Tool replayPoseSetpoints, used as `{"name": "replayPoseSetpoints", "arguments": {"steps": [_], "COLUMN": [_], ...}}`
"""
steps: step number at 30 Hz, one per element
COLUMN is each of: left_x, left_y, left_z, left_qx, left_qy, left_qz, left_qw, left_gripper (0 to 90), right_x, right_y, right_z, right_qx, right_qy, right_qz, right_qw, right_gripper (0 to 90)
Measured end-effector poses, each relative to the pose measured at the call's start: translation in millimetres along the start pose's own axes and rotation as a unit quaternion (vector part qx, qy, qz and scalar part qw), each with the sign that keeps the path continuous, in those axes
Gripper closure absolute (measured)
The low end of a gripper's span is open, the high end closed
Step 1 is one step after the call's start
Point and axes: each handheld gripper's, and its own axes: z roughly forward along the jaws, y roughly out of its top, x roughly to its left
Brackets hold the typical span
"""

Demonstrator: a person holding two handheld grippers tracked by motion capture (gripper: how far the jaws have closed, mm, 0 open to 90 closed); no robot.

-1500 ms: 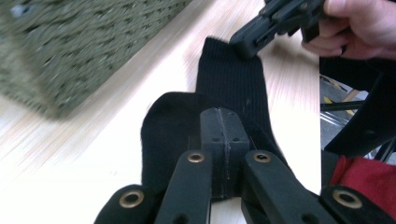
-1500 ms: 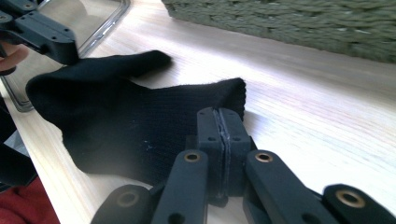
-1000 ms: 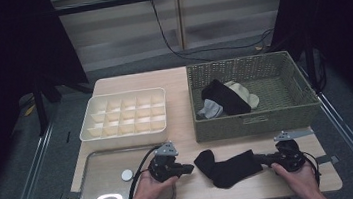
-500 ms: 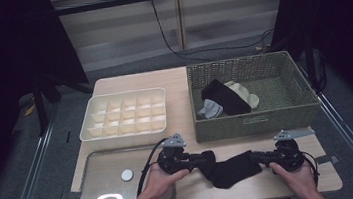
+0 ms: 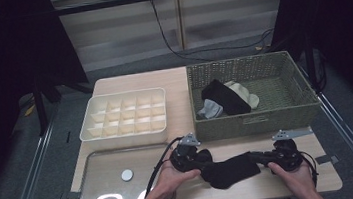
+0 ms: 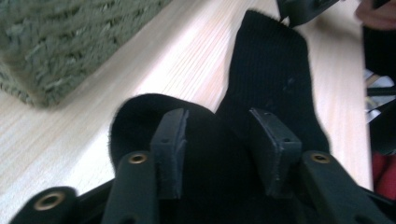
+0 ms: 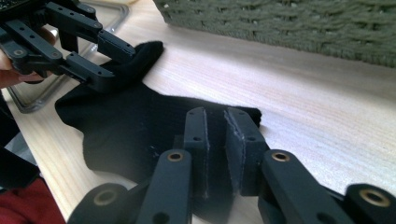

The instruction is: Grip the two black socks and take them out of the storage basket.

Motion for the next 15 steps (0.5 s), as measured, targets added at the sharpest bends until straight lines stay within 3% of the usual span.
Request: {"name": "replayPoseSetpoints", "arguments": {"steps": [3,7,12,15], "left_x": [2.0,6.5,7.1,4.5], "left_y": [-1.8,-5.0,-4.5,-3.4], "left_z": [1.3,-1.4,-10.1,-19.1], "left_qx": [0.003,-0.004,-0.03,-0.05], "left_qy": [0.01,0.006,-0.01,-0.017], "left_qz": [0.0,-0.005,-0.014,-0.012], "left_qw": [0.9999,1.0,0.9994,0.9985], "left_gripper": [69.8,86.0,87.3,87.3], "right_x": [-2.1,-5.1,-7.5,-7.0], "right_y": [-0.6,-0.8,-1.6,-1.7], "right_z": [2.7,3.8,7.6,11.0], "right_qx": [0.012,0.018,0.035,0.042], "right_qy": [-0.006,-0.013,-0.022,-0.017], "right_qz": [0.001,0.003,0.004,0.002], "right_qw": [0.9999,0.9998,0.9991,0.999], "right_gripper": [75.8,73.9,73.8,79.4]}}
